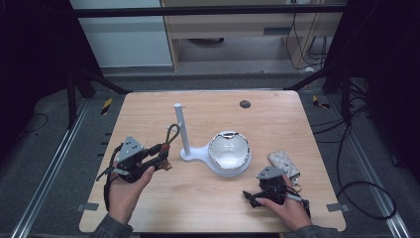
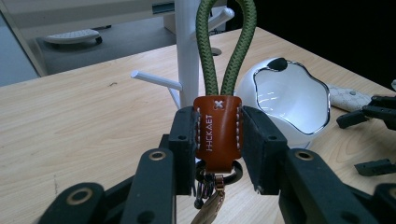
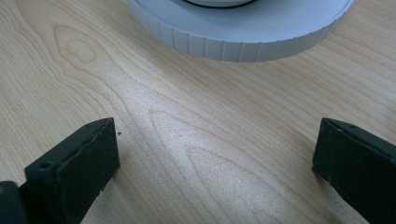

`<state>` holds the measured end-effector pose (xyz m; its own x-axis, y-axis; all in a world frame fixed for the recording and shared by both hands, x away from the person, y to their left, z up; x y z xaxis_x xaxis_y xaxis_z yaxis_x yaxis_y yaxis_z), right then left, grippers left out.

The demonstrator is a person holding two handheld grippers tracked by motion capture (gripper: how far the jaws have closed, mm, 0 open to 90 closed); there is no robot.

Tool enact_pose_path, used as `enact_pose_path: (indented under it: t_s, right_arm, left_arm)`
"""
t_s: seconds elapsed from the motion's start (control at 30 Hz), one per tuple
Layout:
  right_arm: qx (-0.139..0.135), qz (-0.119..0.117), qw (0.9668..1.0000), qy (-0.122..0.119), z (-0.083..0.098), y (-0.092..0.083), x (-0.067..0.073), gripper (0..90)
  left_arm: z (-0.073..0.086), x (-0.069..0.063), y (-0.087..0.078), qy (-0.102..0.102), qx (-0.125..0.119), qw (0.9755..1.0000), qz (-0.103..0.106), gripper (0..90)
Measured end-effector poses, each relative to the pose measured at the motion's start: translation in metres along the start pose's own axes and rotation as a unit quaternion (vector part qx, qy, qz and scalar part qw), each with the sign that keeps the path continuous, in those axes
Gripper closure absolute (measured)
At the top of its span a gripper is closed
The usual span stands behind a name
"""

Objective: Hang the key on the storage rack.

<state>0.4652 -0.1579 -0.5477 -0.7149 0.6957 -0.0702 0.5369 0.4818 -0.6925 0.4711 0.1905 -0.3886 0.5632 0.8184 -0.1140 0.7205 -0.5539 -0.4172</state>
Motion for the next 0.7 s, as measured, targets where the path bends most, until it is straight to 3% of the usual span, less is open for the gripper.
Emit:
enact_pose_path:
  t_s: [0.4,0.7]
  right_arm:
    - [0.000,0.000,1.0000,0.000,0.000,0.000,0.000,0.5]
    - [0.001,0.000,1.0000,0.000,0.000,0.000,0.000,0.4]
  left_arm:
    - [0.000,0.000,0.022,-0.003,0.014,0.9999,-0.001,65.8]
    - [0.003,0.006,0.041,-0.016,0.022,0.9996,-0.011,65.7]
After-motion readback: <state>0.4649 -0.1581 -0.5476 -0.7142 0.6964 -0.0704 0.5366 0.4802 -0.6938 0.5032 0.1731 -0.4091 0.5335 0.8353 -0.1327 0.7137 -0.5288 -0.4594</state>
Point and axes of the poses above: each handheld gripper's, and its own axes: y roughly forward along the jaws, z roughly out of its underside, x roughly to its left, the point moved 5 cm from there along y, roughly forward along the jaws, and after that the axes turned 5 degrees about -y, right-handed, at the moved point
